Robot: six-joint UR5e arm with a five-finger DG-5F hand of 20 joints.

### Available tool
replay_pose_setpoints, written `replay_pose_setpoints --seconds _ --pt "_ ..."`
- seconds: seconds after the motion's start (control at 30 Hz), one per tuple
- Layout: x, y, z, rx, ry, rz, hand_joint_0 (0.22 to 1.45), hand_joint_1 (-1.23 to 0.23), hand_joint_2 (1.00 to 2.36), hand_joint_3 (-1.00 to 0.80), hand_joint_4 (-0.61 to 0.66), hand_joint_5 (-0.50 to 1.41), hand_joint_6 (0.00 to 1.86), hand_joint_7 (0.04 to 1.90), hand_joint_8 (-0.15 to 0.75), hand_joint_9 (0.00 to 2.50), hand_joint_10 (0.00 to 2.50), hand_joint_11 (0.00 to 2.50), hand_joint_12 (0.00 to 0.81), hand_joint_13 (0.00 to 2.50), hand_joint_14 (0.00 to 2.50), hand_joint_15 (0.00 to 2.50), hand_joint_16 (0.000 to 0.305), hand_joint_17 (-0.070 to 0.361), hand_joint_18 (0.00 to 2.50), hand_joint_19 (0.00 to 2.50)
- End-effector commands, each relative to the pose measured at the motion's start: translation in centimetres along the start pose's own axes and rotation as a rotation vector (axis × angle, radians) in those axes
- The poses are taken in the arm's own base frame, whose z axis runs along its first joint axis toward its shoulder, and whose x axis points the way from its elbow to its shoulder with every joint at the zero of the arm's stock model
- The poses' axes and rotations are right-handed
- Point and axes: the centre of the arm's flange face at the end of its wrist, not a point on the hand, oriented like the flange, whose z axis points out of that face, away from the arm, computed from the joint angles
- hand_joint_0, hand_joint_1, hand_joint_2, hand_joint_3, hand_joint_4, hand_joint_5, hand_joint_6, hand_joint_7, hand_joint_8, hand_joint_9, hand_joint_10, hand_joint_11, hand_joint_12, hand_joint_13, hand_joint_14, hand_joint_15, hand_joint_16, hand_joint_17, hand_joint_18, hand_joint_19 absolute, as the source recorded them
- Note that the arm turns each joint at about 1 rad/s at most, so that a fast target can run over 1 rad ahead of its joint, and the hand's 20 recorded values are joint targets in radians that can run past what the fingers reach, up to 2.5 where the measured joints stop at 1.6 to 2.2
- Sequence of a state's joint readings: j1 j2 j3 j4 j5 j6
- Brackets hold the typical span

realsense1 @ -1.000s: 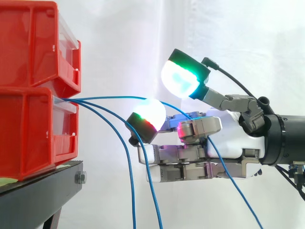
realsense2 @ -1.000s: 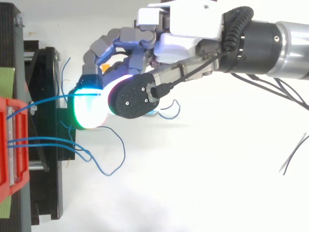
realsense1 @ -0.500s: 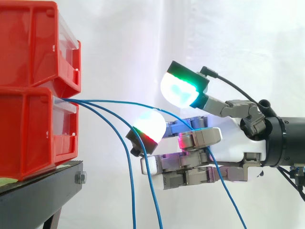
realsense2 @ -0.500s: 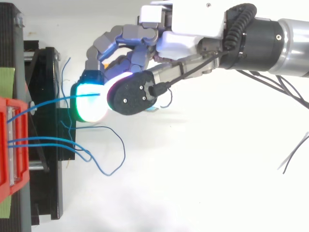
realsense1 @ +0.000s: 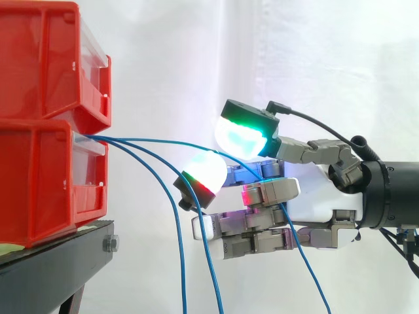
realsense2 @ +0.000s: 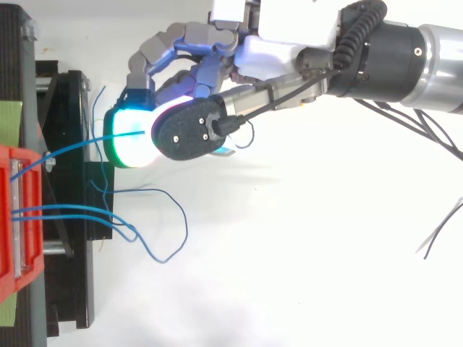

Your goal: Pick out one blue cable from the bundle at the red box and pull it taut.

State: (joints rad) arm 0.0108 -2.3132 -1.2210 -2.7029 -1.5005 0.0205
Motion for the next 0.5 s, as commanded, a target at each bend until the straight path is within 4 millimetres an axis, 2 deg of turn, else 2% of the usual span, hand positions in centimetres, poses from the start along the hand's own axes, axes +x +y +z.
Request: replay_pose_setpoints --seconds 0.0,0.3,0.47 --pt "-0.01 0.00 0.00 0.000 0.000 -0.001 0.62 -0.64 1.01 -0.31 0.05 -0.24 0.88 0.88 0.203 1.35 0.00 1.69 0.112 0.72 0.01 0.42 0.005 0.012 0.37 0.51" --pt "0.21 -0.01 0.03 0.000 0.001 0.000 0.62 -0.70 1.02 -0.24 -0.07 -0.23 0.90 0.87 0.196 1.34 0.00 1.68 0.108 0.73 0.01 0.43 0.006 0.013 0.38 0.49" --pt "0.33 -0.03 0.02 0.002 0.003 0.000 0.62 -0.73 1.02 -0.26 -0.08 -0.22 0.89 0.89 0.196 1.33 0.00 1.66 0.106 0.72 0.01 0.43 0.006 0.013 0.37 0.50"
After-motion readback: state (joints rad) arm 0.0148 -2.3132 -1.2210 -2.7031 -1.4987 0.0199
